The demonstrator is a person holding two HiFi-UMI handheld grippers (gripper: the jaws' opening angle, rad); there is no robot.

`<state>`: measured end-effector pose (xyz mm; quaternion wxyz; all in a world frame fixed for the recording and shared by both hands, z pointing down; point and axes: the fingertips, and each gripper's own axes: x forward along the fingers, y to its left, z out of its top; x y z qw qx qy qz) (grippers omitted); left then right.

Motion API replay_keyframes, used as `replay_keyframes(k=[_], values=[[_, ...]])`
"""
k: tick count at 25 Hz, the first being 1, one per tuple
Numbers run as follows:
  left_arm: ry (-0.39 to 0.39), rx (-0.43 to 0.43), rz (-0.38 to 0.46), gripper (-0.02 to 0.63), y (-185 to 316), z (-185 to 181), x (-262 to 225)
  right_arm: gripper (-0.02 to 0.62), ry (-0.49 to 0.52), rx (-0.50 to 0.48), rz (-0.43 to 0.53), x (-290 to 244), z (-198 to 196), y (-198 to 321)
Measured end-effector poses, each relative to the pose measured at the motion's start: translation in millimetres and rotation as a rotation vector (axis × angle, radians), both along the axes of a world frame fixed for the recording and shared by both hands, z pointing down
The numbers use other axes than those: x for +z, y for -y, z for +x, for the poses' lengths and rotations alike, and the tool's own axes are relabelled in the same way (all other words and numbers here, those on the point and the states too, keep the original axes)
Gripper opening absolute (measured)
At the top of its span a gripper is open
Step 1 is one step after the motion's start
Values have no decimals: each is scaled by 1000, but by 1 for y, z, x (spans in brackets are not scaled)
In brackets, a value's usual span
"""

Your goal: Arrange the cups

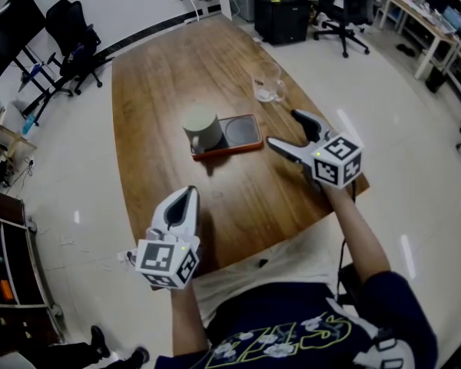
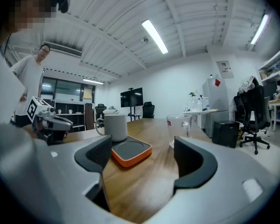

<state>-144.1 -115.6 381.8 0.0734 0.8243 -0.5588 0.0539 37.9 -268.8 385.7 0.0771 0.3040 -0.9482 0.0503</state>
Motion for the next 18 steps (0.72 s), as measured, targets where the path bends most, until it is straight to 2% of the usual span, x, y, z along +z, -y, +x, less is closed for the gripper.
replay_keyframes(k=[5, 13, 18], values=[[1, 9, 0, 3, 0, 1, 0, 402, 0, 37, 2, -1, 1, 40], [2, 11, -1, 3, -1, 2, -1, 428, -7, 149, 7, -2, 5, 108], [2, 10, 0, 3, -1, 2, -1, 435, -9, 154, 6, -1, -7, 138]])
